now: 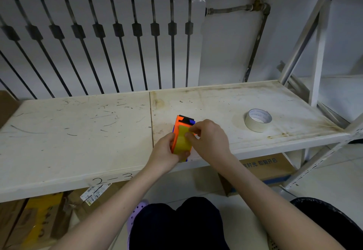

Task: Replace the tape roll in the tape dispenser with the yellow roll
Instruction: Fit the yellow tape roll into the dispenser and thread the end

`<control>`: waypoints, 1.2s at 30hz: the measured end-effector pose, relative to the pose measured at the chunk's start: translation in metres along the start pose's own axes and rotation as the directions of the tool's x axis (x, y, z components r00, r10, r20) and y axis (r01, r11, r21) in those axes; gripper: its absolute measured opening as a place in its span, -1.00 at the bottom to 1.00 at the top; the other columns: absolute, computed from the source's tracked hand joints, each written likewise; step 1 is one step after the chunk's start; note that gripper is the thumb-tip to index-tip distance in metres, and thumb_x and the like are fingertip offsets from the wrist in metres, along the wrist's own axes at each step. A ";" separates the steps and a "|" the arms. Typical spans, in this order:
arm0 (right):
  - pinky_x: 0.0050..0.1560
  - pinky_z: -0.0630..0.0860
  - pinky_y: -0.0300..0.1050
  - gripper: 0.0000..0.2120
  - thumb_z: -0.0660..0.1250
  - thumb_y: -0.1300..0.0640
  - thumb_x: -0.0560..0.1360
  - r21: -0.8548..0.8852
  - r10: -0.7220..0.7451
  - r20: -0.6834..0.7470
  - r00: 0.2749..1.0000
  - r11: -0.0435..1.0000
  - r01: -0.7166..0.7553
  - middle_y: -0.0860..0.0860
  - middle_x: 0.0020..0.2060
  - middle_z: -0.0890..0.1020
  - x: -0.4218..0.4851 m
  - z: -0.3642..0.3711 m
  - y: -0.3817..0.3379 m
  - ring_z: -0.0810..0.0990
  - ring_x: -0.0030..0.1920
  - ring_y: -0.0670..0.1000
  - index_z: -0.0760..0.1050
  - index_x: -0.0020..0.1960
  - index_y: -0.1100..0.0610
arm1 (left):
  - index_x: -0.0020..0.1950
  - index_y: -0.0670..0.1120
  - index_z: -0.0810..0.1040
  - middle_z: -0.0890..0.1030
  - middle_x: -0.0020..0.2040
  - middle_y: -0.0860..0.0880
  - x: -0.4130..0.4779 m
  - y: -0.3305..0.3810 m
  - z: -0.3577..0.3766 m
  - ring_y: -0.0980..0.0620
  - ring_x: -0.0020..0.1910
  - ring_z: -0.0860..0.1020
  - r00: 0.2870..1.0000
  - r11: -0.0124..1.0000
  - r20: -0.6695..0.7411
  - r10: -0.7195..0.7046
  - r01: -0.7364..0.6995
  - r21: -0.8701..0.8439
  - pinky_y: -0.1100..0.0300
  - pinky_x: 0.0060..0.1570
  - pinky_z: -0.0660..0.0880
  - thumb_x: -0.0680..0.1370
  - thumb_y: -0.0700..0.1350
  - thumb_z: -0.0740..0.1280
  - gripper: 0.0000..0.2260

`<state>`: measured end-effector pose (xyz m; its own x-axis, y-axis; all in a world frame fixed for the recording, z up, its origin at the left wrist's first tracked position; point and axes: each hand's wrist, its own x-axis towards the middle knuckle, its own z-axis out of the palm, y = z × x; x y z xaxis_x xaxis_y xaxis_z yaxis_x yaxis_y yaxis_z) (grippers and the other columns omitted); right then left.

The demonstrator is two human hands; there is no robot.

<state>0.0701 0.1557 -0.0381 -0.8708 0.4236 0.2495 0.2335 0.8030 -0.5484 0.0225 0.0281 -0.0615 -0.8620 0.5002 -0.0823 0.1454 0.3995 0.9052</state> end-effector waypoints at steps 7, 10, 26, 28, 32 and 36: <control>-0.10 0.61 0.04 -0.85 0.30 0.12 0.46 -0.004 0.089 0.007 0.996 0.996 -0.089 0.05 -0.13 0.66 -0.003 -0.003 -0.004 0.61 -0.16 0.09 0.66 -0.11 0.09 | 0.12 -0.12 0.54 0.65 0.01 -0.12 -0.002 0.002 0.013 -0.14 -0.01 0.62 0.997 0.997 -0.073 0.014 -0.009 0.072 -0.11 0.01 0.59 0.29 -0.11 0.55 -0.56; -0.10 0.61 0.01 -0.87 0.32 0.13 0.43 0.061 0.178 0.044 0.983 0.982 -0.181 0.03 -0.16 0.69 0.000 -0.007 -0.001 0.62 -0.16 0.09 0.66 -0.14 0.05 | 0.03 -0.09 0.53 0.65 -0.06 -0.05 -0.004 0.004 0.021 -0.08 -0.08 0.62 0.994 0.992 -0.107 0.035 -0.021 0.127 -0.02 -0.08 0.60 0.27 -0.04 0.56 -0.60; -0.35 0.25 -0.13 -0.68 0.10 0.23 0.53 0.012 0.244 0.298 0.923 0.966 -0.260 0.05 -0.46 0.28 0.016 -0.013 0.016 0.26 -0.43 0.01 0.19 -0.40 0.16 | 0.16 -0.06 0.44 0.59 0.05 -0.01 -0.008 0.014 0.047 -0.05 0.07 0.55 0.985 0.959 -0.138 0.101 -0.060 0.277 0.14 0.02 0.52 0.37 0.01 0.49 -0.56; -0.25 0.29 -0.10 -0.72 0.08 0.25 0.54 0.027 0.183 0.283 0.942 0.980 -0.198 0.10 -0.35 0.37 0.012 -0.011 0.016 0.34 -0.33 0.07 0.26 -0.35 0.18 | 0.12 -0.06 0.46 0.56 -0.05 0.03 -0.008 0.013 0.045 -0.04 0.00 0.55 0.985 0.962 -0.133 0.107 -0.069 0.265 0.25 -0.13 0.44 0.36 0.02 0.50 -0.59; -0.14 0.34 -0.10 -0.80 0.10 0.24 0.56 0.103 0.137 0.220 0.966 0.981 -0.163 0.09 -0.14 0.45 0.006 -0.005 0.022 0.42 -0.13 0.07 0.37 -0.22 0.12 | 0.05 -0.04 0.47 0.54 -0.11 0.05 -0.007 0.012 0.041 -0.01 -0.07 0.54 0.986 0.957 -0.111 0.122 -0.087 0.277 0.32 -0.24 0.36 0.35 0.04 0.50 -0.62; -0.05 0.47 -0.07 -0.83 0.12 0.23 0.56 0.114 0.136 0.190 0.972 0.981 -0.159 0.10 -0.08 0.50 0.004 0.001 0.025 0.49 -0.06 0.09 0.49 -0.05 0.20 | 0.15 -0.04 0.48 0.62 0.02 -0.02 -0.007 0.007 0.040 -0.05 0.02 0.57 0.986 0.948 -0.091 0.137 -0.104 0.302 0.22 -0.10 0.47 0.36 0.04 0.50 -0.56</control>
<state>0.0725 0.1769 -0.0514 -0.8971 0.4416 0.0166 0.3184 0.6719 -0.6687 0.0491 0.0581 -0.0713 -0.8746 0.4780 0.0812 0.3739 0.5583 0.7406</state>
